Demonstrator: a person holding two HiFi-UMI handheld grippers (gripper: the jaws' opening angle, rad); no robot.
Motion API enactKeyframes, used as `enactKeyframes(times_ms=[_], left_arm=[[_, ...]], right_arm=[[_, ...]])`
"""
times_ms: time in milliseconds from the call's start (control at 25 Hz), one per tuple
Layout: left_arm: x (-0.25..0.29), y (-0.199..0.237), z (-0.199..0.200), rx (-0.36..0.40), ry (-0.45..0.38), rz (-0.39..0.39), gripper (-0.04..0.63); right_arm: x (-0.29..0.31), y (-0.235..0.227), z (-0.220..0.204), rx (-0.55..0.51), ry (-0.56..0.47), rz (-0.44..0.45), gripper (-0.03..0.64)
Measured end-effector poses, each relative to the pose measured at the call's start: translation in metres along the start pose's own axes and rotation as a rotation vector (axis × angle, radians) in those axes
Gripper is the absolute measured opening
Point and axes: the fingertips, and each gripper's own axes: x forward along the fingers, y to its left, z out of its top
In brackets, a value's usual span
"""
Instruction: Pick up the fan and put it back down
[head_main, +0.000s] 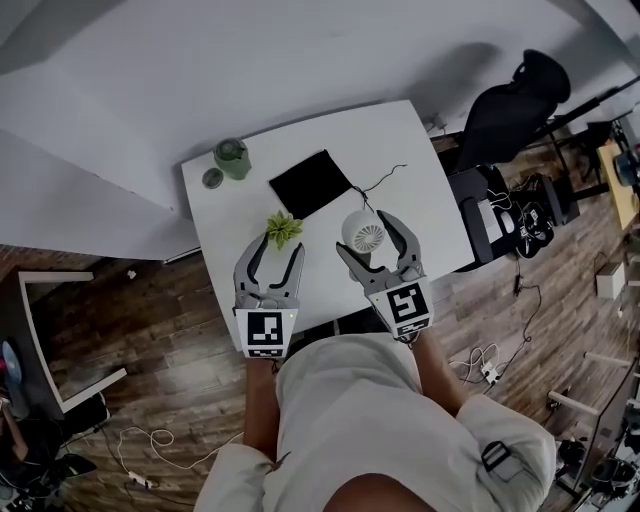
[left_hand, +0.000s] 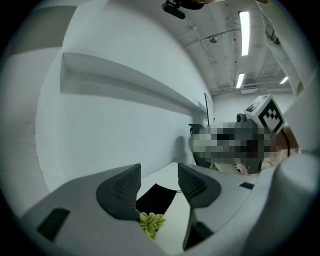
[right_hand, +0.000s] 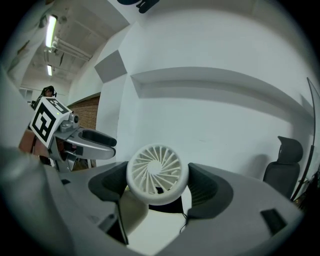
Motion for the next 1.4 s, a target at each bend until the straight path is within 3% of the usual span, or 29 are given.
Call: enactKeyframes(times_ms=[400,720,1400], left_arm=[[-0.016,0.001,0.025,0.03,-0.052,-0.007,0.227],[-0.01,-0.002,0.024,0.031,-0.051,-0.025,0.227],[0.023,-0.021,-0.022,-0.035,0.057,-0.063,0.227]], right_arm=[[-0.017,0.002,0.025,-0.003,-0.069,-0.04,0.37],[-0.019,-0.002,0.031,-0.011,-0.08,-0.052,0.37],[-0.006,-0.014,-0.022,0.022,0.056,-0.008,0.37]])
